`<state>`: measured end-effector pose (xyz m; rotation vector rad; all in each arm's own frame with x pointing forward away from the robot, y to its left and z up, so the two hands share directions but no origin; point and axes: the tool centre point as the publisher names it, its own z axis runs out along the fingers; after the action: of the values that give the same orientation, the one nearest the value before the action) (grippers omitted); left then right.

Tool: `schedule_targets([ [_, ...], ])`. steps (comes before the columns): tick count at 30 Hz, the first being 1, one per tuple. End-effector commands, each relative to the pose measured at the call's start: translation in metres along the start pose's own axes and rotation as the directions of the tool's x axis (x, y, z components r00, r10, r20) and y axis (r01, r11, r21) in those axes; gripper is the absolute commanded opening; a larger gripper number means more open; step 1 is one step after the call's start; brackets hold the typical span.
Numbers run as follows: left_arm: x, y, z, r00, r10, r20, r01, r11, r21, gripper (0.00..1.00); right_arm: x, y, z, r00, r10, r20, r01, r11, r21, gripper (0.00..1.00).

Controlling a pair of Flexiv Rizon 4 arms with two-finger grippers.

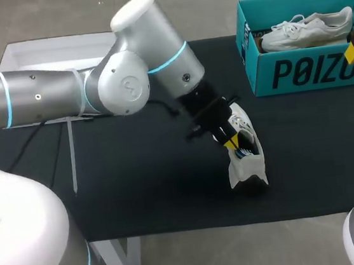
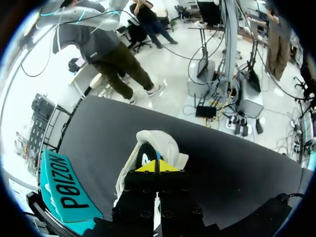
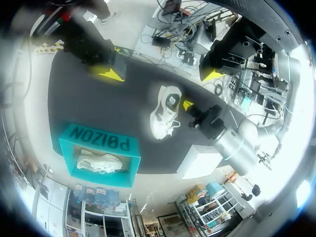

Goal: Take the shoe out of the shoebox, open the shoe tongue, remove and reinsert the insole, then place the shoe into the shoebox

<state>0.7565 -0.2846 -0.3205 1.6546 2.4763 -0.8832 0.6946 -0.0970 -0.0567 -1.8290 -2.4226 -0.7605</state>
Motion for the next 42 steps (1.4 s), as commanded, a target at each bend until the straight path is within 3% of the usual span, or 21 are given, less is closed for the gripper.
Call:
schedule_targets([
  [1,-0.005,0.006,0.002,0.988,0.035,-0.151,-0.032,0.999,0.02,0.0,0.0,0.003,0.001,1.0,0.001,0.0,-0.001,1.0,0.006,1.0],
  [25,-0.004,0.011,0.052,0.971,0.047,-0.234,-0.032,0.997,0.069,0.0,0.0,0.003,0.001,1.0,0.001,0.0,-0.001,1.0,0.006,1.0],
  [36,-0.015,0.01,0.04,0.959,0.088,-0.269,-0.081,0.996,0.037,0.0,0.0,0.003,0.001,1.0,0.001,0.0,-0.001,1.0,0.006,1.0],
  [42,-0.021,0.019,0.067,0.94,0.125,-0.317,-0.114,0.992,0.054,0.0,0.0,0.003,0.001,1.0,0.001,0.0,-0.001,1.0,0.006,1.0],
])
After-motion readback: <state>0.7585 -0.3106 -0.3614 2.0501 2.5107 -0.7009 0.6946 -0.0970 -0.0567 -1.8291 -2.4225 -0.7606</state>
